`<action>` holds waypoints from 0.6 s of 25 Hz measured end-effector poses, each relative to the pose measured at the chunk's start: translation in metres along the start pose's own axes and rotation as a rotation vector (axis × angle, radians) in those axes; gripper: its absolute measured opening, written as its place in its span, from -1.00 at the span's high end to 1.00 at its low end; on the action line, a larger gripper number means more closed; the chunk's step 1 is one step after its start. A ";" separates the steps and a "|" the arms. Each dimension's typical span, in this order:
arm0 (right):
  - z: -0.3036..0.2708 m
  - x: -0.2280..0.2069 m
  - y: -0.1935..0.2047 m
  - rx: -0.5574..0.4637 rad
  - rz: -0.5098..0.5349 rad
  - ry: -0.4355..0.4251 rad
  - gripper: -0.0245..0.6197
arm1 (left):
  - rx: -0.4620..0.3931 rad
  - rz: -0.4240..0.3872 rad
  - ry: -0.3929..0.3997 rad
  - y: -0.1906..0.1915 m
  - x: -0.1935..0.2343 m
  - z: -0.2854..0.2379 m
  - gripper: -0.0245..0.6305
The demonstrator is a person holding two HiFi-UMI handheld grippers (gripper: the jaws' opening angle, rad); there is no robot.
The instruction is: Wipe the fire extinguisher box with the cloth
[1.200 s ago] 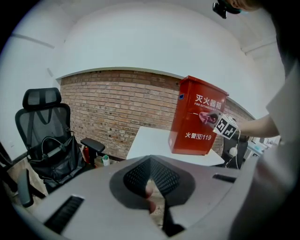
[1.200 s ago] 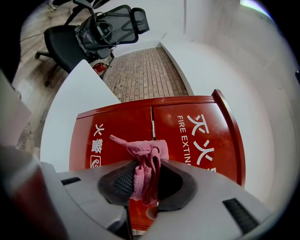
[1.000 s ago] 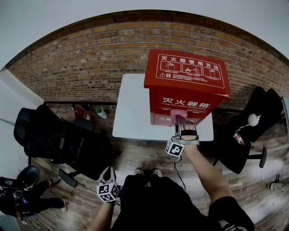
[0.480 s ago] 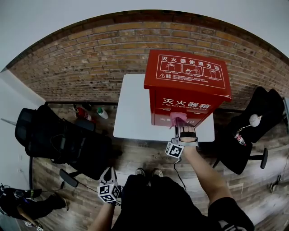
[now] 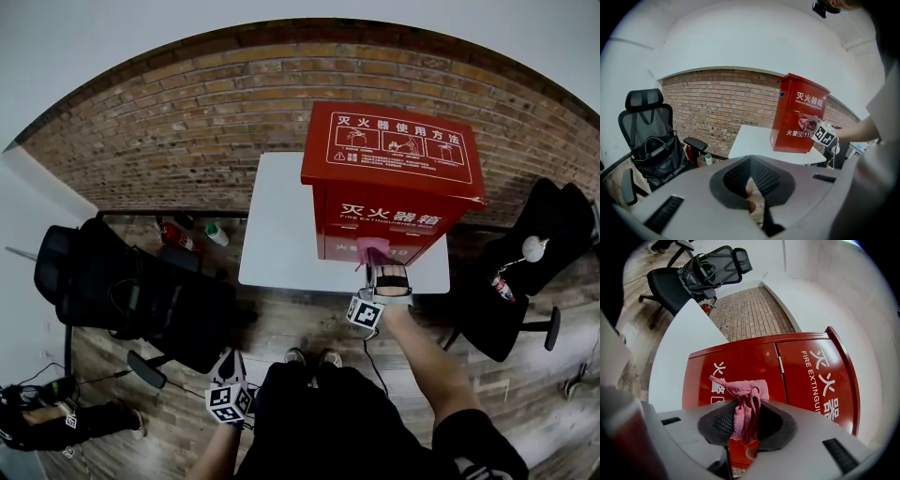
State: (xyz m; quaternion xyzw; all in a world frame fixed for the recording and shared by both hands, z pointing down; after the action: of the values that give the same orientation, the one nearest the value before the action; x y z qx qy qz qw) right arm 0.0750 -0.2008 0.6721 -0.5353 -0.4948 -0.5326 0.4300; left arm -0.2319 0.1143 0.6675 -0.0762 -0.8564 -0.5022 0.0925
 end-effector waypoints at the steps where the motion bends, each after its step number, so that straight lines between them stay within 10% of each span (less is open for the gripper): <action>1: 0.000 0.003 0.000 0.001 0.002 -0.003 0.61 | 0.000 -0.001 -0.002 0.000 0.000 0.000 0.86; 15: -0.002 0.044 0.000 -0.014 0.006 -0.082 0.61 | 0.022 0.001 -0.005 0.009 0.001 0.000 0.85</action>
State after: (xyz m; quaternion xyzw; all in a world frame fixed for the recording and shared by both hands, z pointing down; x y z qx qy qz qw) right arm 0.0719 -0.1993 0.7155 -0.5612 -0.5065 -0.5126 0.4071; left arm -0.2310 0.1190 0.6753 -0.0771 -0.8620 -0.4926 0.0913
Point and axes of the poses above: the fingertips, and each gripper's own axes: z backward along the fingers, x to its left, y out of its underside, the point moved 2 cm from there along z, backward along the fingers, and after that the axes turned 8 degrees about y, right-handed, at the moved point
